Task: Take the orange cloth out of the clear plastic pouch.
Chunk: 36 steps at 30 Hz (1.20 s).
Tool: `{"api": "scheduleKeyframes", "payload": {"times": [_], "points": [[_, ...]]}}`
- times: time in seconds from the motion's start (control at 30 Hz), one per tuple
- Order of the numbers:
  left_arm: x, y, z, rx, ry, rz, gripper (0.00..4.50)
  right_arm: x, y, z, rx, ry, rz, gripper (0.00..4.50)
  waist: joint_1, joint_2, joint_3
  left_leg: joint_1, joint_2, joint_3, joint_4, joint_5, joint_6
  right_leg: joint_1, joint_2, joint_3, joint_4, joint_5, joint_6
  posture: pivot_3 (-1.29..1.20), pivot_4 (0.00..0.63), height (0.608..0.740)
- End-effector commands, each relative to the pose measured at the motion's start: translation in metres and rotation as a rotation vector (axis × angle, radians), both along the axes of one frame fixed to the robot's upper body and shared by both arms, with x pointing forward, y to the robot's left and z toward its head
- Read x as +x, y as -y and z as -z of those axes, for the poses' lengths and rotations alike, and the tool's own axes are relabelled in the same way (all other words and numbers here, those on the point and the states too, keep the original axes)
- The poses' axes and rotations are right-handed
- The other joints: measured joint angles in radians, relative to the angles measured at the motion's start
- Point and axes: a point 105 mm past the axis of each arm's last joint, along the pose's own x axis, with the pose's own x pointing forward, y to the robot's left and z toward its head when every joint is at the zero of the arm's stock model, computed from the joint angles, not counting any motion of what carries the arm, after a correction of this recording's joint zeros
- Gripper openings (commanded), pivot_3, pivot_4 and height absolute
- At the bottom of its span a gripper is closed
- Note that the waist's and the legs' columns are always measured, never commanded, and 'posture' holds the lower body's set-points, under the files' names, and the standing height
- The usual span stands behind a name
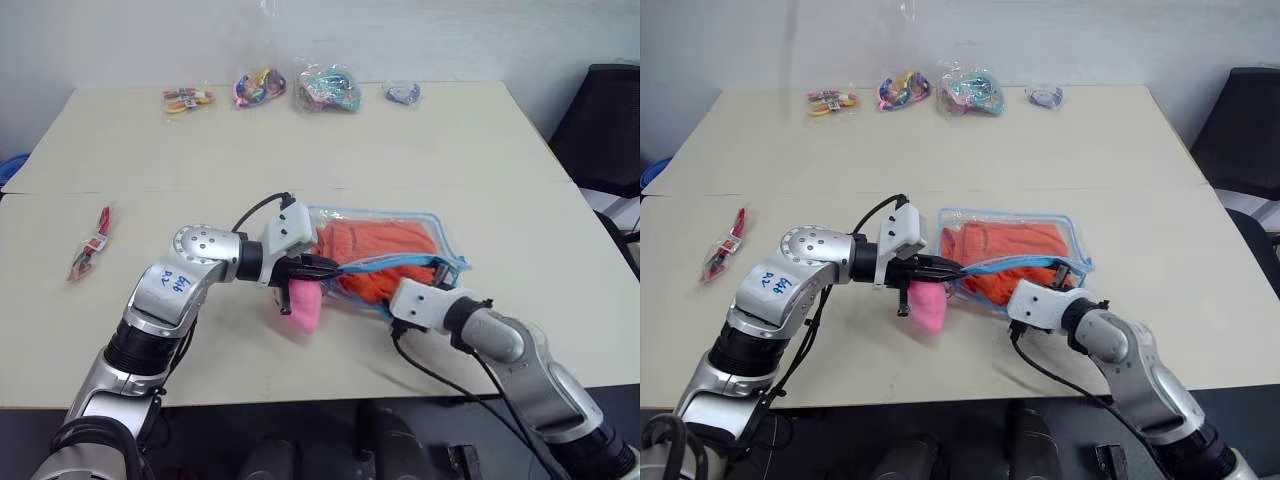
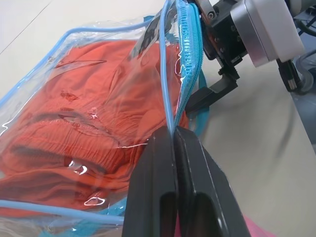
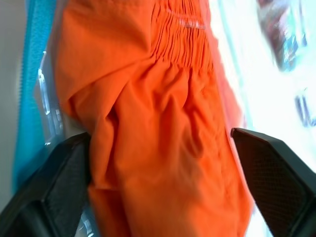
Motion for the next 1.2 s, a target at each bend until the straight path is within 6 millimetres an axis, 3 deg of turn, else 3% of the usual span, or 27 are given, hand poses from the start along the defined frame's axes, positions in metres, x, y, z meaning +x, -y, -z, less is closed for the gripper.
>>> {"api": "scheduleKeyframes", "payload": {"times": [0.03,0.1,0.2,0.57,0.93,1.13,1.2], "points": [[-0.006,0.008,-0.015,-0.031,0.055,0.046,0.0,0.007,0.003,0.021,-0.093,-0.02,0.034,4.45,-0.001,-0.001,0.0,0.0,0.0,0.0,0.0,0.0,0.0,0.0,0.0,0.0,0.0,0.0,0.0,0.0,0.15,0.74],[-0.006,0.009,-0.016,-0.033,0.056,0.046,0.0,0.01,0.0,0.024,-0.077,-0.03,0.041,4.45,-0.002,-0.001,-0.001,0.001,0.0,0.0,0.0,0.0,-0.001,0.001,0.0,0.0,0.0,0.0,0.0,0.0,0.15,0.74],[-0.005,0.009,-0.017,-0.037,0.059,0.042,0.0,0.006,-0.005,0.027,-0.053,-0.057,0.022,3.9,-0.003,-0.001,-0.001,0.001,0.0,0.0,0.0,0.001,-0.001,0.001,0.0,0.0,0.0,0.0,0.0,0.0,0.15,0.74],[-0.004,0.012,-0.019,-0.056,0.057,0.031,0.0,0.0,-0.007,0.034,-0.067,-0.099,-0.005,0.06,0.001,-0.001,-0.001,0.001,0.0,0.0,0.0,0.0,-0.001,0.001,0.0,0.0,0.0,0.0,0.0,0.0,0.15,0.74],[0.019,0.019,-0.013,-0.044,0.091,-0.078,0.0,-0.03,-0.008,0.015,-0.204,-0.016,-0.175,0.06,0.004,-0.001,-0.001,0.0,0.0,-0.002,0.0,0.0,-0.001,0.001,0.0,-0.001,-0.001,0.0,0.0,0.0,0.15,0.74],[0.022,0.024,-0.012,-0.056,0.09,-0.067,0.0,-0.041,-0.008,0.01,-0.251,-0.009,-0.251,0.06,0.004,-0.001,-0.001,0.0,0.0,-0.001,0.0,0.001,-0.001,0.001,0.0,-0.001,-0.001,0.0,0.0,0.0,0.15,0.74],[0.023,0.024,-0.01,-0.038,0.103,-0.063,0.0,-0.046,-0.008,0.0,-0.207,-0.003,-0.261,0.06,0.005,-0.001,-0.001,0.0,0.0,-0.001,0.0,0.001,-0.001,0.001,0.0,-0.001,-0.001,0.0,0.0,0.0,0.15,0.74]]}}
